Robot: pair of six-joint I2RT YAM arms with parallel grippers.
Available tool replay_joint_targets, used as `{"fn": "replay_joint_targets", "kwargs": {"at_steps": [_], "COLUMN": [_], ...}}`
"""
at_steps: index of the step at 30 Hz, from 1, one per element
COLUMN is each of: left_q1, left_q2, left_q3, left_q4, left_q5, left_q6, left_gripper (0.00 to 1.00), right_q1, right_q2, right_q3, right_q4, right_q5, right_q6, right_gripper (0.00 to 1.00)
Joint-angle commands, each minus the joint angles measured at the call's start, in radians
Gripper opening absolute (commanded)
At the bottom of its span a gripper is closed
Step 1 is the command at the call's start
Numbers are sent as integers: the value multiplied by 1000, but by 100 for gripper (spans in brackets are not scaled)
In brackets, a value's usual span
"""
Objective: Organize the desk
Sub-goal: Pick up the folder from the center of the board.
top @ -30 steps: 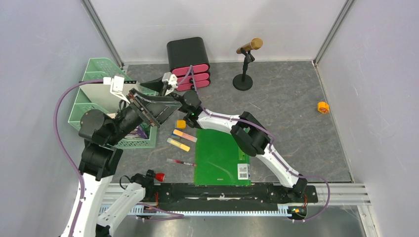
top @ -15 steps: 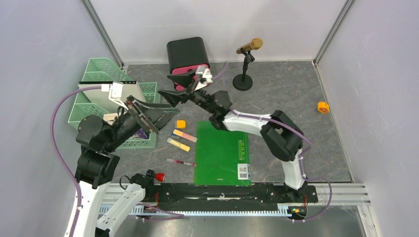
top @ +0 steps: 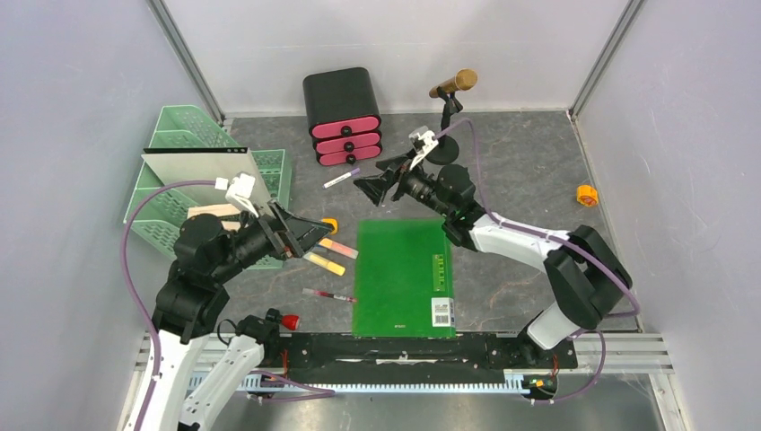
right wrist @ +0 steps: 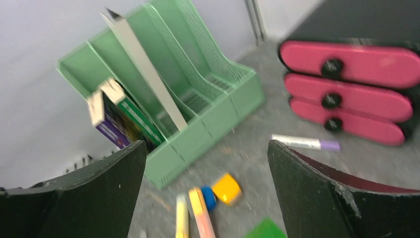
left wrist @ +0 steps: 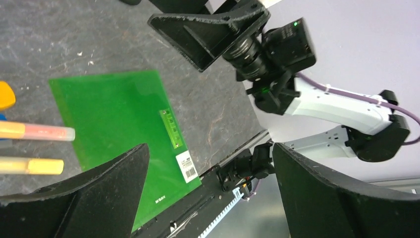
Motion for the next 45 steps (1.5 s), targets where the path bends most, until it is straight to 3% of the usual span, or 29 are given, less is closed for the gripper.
{"fn": "replay_joint_targets", "kwargs": {"at_steps": [1, 10, 14, 21, 25, 36, 42, 45], "left_q1": [3, 3, 0, -56, -151, -447, -506, -507], "left_q2": [-13, 55, 110, 175, 234, 615, 735, 759], "left_q3": [-28, -122, -197, -263, -288, -182, -225, -289], "left_q4": [-27, -168, -169, -149, -111, -88, 67, 174], "left_q5": [-14, -95, -55, -96, -177, -440, -475, -464], "left_q6": [-29, -63, -97, -101, -117, -108, -154, -188], "left_gripper": [100, 100, 100, 100, 100, 100, 99, 95], "right_q1": [-54, -153, -204, -339, -385, -402, -413, -413], "right_q2": [-93, -104, -135, -206, -272, -322, -250, -226], "right_q3": [-14, -10, -59, -228, -314, -352, -371, -389], "right_q4": [-414, -949, -1056, -1101, -1127, -1212, -1212, -1190], "right_q5": [8, 84, 112, -32, -14, -36, -158, -226], "right_q6": [-10, -58, -114, -142, -158, -258, -247, -228], "right_gripper": [98, 98, 98, 98, 98, 98, 98, 92]}}
